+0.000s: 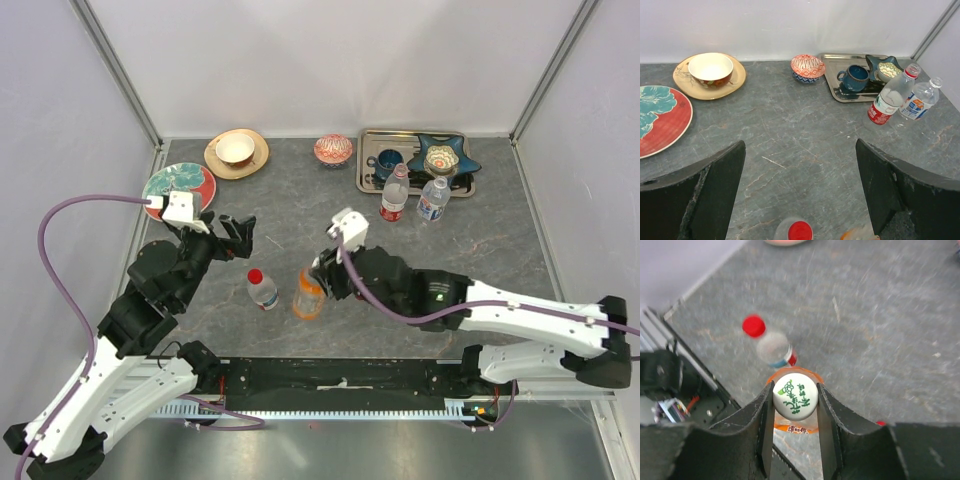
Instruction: Unscrew the bottle caps
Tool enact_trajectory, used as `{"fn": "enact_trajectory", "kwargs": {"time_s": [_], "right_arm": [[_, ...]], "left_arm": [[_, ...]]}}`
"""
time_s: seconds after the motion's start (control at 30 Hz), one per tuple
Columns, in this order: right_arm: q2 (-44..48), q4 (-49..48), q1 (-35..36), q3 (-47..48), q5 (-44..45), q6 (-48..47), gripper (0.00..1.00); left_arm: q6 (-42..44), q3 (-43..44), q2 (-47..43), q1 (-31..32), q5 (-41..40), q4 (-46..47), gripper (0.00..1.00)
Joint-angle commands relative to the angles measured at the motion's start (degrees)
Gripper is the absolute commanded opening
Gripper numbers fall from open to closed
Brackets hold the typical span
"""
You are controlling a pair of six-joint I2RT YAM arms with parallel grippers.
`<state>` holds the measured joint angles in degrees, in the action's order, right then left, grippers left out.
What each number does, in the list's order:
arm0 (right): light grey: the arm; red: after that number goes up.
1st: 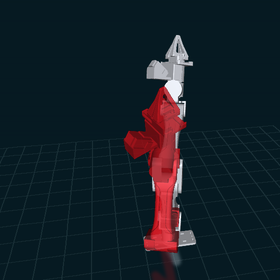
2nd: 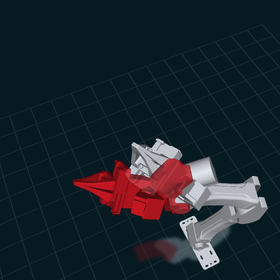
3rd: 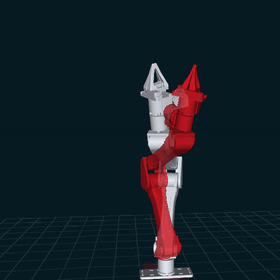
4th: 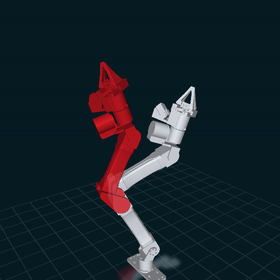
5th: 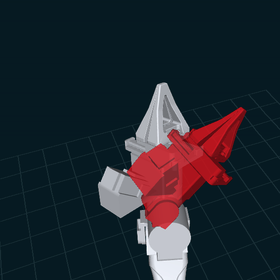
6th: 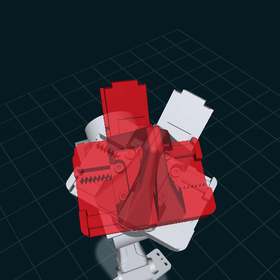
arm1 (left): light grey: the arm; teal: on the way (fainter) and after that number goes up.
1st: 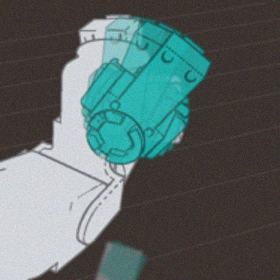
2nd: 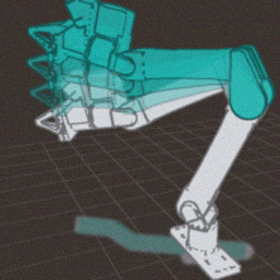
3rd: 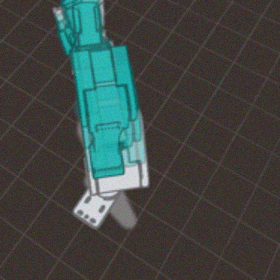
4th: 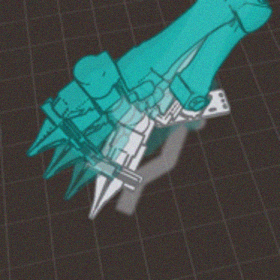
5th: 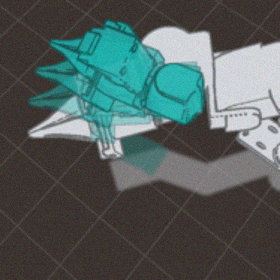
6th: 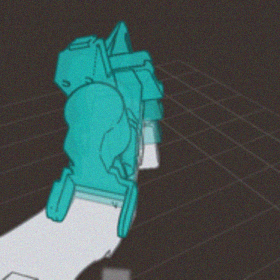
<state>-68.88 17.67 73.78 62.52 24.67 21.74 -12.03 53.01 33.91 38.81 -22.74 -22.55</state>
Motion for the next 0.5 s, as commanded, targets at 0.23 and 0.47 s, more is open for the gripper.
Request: {"fn": "enact_trajectory", "kwargs": {"time_s": [0.23,0.47], "right_arm": [[8.6,2.9,-9.3,7.4,6.3,8.1,0.0],[11.8,1.4,-18.0,6.7,-6.0,10.5,0.0]], "left_arm": [[1.2,12.4,11.9,-1.4,2.0,7.1,0.99],[-14.6,17.0,20.4,-14.6,53.7,16.5,0.99]]}}
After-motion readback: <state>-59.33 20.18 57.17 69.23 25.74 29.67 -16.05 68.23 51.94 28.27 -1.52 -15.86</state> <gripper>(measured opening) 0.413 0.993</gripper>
